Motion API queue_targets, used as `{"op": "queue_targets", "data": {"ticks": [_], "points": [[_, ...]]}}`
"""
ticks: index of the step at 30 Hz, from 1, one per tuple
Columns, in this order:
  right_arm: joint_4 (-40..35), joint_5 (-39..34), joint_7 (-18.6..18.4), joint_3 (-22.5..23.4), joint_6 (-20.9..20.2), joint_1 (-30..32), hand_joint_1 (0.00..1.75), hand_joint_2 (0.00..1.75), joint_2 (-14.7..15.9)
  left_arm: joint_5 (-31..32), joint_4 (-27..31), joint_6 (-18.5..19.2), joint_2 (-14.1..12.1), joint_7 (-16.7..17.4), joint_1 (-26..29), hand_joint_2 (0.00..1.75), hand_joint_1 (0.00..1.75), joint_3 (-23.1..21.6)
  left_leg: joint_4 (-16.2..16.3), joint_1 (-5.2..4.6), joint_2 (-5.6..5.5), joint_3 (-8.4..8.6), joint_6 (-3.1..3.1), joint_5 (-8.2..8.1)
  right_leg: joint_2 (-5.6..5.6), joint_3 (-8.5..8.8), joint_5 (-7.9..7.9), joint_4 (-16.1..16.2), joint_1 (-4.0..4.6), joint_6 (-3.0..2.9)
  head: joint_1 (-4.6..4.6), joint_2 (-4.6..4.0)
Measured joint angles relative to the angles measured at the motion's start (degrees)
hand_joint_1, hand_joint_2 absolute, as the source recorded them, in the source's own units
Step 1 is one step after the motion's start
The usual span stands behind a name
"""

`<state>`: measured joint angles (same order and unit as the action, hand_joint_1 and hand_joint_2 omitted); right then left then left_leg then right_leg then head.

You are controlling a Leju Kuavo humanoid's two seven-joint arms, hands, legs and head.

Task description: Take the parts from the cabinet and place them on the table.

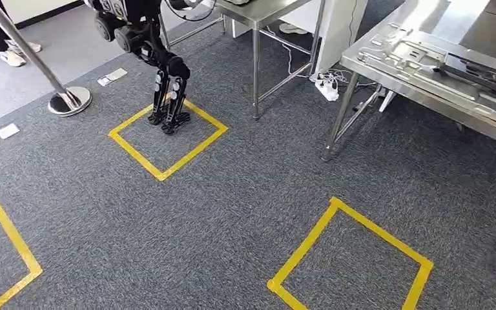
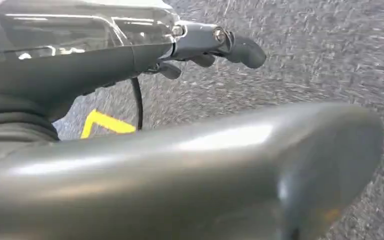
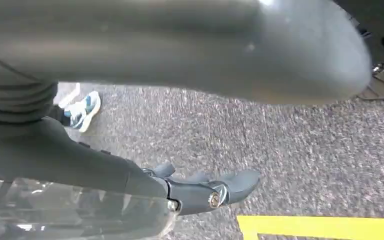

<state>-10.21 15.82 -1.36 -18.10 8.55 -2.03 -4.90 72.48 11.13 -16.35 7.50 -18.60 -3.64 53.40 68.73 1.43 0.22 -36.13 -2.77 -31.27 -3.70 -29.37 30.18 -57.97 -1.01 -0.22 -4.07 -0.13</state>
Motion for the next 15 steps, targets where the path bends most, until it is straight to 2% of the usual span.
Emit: {"op": "queue_targets", "data": {"ticks": [1, 2, 3, 4, 5, 7, 8, 9, 10, 11, 12, 13, 14, 15], "points": [[0.0, 0.0, -0.3, 0.0, 0.0, -0.1, 0.0, 0.0, 0.0, 0.0, 0.0, 0.0, 0.0, -0.1, 0.0, 0.0, 0.0, 0.0, -5.1, 0.15, 1.07, 2.96, -0.06, 1.99, -0.48, 0.11, 0.13, -0.1, -0.1, 0.23, -0.35, 0.0], [0.0, 0.0, -0.4, 0.0, 0.0, -0.2, 0.0, 0.0, 0.2, 0.0, 0.0, 0.2, 0.1, -0.2, -0.1, 0.0, 0.0, 0.0, -8.4, 0.12, 3.83, 4.67, -0.27, 2.02, -0.88, 0.1, 0.24, -0.2, 0.1, 0.67, -0.61, 0.0], [0.0, 0.0, -0.5, 0.0, 0.0, -0.2, 0.0, 0.0, 0.4, 0.0, 0.0, 0.2, 0.3, -0.2, -0.4, 0.0, 0.0, 0.0, -8.9, -0.6, 3.85, 4.53, 0.19, 2.07, -1.25, -0.1, 0.39, -0.7, 0.49, 1.09, -1.34, 0.0], [0.0, 0.0, -0.5, 0.0, 0.0, -0.2, 0.0, 0.0, 0.5, 0.0, 0.0, 0.2, 0.4, -0.3, -0.4, 0.0, 0.0, 0.0, -8.8, -0.39, 3.3, 4.15, 0.39, 2.11, -1.5, -0.06, 0.23, -0.5, 0.59, 1.31, -0.78, 0.0], [0.0, 0.0, -0.5, 0.0, 0.0, -0.3, 0.0, 0.0, 0.5, 0.0, 0.0, 0.2, 0.4, -0.3, -0.3, 0.0, 0.0, 0.0, -8.7, -0.6, 2.9, 3.94, 0.62, 2.12, -2.01, -0.02, 0.15, -0.4, 0.46, 1.47, -0.11, 0.0], [0.0, 0.0, -0.6, 0.0, 0.0, -0.4, 0.0, 0.0, 0.5, 0.0, 0.0, 0.2, 0.4, -0.3, -0.2, 0.0, 0.0, 0.0, -8.9, -0.77, 1.85, 3.64, 1.5, 2.44, -2.91, 0.12, 0.18, -0.2, 0.28, 1.92, 0.18, 0.0], [0.0, 0.0, -0.7, 0.0, 0.0, -0.4, 0.0, 0.0, 0.6, 0.0, 0.0, 0.2, 0.5, -0.4, -0.2, 0.0, 0.0, 0.0, -9.0, -0.52, 1.37, 3.56, 1.91, 2.69, -1.01, -0.25, 1.33, -0.9, 0.11, 2.24, 0.4, 0.0], [0.0, 0.1, -0.7, 0.0, 0.0, -0.4, 0.0, 0.0, 0.6, -0.1, 0.0, 0.2, 0.5, -0.5, -0.3, 0.0, 0.0, 0.0, -9.0, -0.47, 0.87, 3.3, 2.25, 2.86, 1.02, -1.32, 3.39, -3.5, 0.13, 2.19, 0.67, 0.0], [0.0, 0.2, -0.8, 0.0, 0.0, -0.3, 0.0, 0.0, 0.6, -0.1, 0.0, 0.2, 0.5, -0.7, -0.5, 0.0, 0.0, 0.0, -9.0, -0.49, 0.32, 3.04, 2.58, 3.06, 2.13, -3.27, 5.8, -7.7, 0.13, 2.16, 1.35, 0.0], [0.0, 0.2, -0.9, -0.1, 0.1, -0.2, 0.0, 0.0, 0.8, -0.1, 0.0, 0.3, 0.7, -0.8, -0.6, 0.0, 0.0, 0.0, -9.0, -0.58, -0.38, 2.8, 2.78, 3.19, 2.67, -5.55, 7.9, -12.7, 0.19, 2.14, 1.81, 0.0], [0.0, 0.3, -0.9, -0.1, 0.2, -0.1, 0.0, 0.0, 0.9, -0.1, 0.0, 0.3, 0.9, -0.8, -0.6, 0.0, 0.0, 0.0, -9.0, -0.67, -1.03, 2.63, 2.94, 3.29, 2.83, -7.33, 9.13, -16.4, 0.25, 2.14, 2.03, 0.0], [0.0, 0.3, -0.9, -0.1, 0.3, -0.1, 0.0, 0.0, 1.1, -0.1, 0.0, 0.4, 1.1, -0.8, -0.5, 0.0, 0.0, 0.0, -9.0, -0.73, -1.77, 2.57, 3.0, 3.36, 2.9, -8.35, 9.15, -18.5, 0.29, 2.12, 2.36, 0.0], [0.0, 0.3, -0.8, -0.1, 0.3, 0.1, 0.0, 0.0, 1.3, -0.1, 0.0, 0.5, 1.2, -0.8, -0.4, 0.0, 0.0, 0.0, -9.0, -0.73, -2.51, 2.57, 3.0, 3.44, 3.0, -7.87, 7.75, -17.5, 0.32, 2.02, 2.47, 0.0], [0.0, 0.4, -0.8, -0.1, 0.4, 0.1, 0.0, 0.0, 1.4, -0.1, 0.0, 0.5, 1.4, -0.8, -0.4, 0.0, 0.0, 0.0, -8.9, -0.72, -3.29, 2.6, 2.96, 3.51, 3.26, -6.36, 5.3, -14.2, 0.32, 1.88, 2.71, 0.0]]}}
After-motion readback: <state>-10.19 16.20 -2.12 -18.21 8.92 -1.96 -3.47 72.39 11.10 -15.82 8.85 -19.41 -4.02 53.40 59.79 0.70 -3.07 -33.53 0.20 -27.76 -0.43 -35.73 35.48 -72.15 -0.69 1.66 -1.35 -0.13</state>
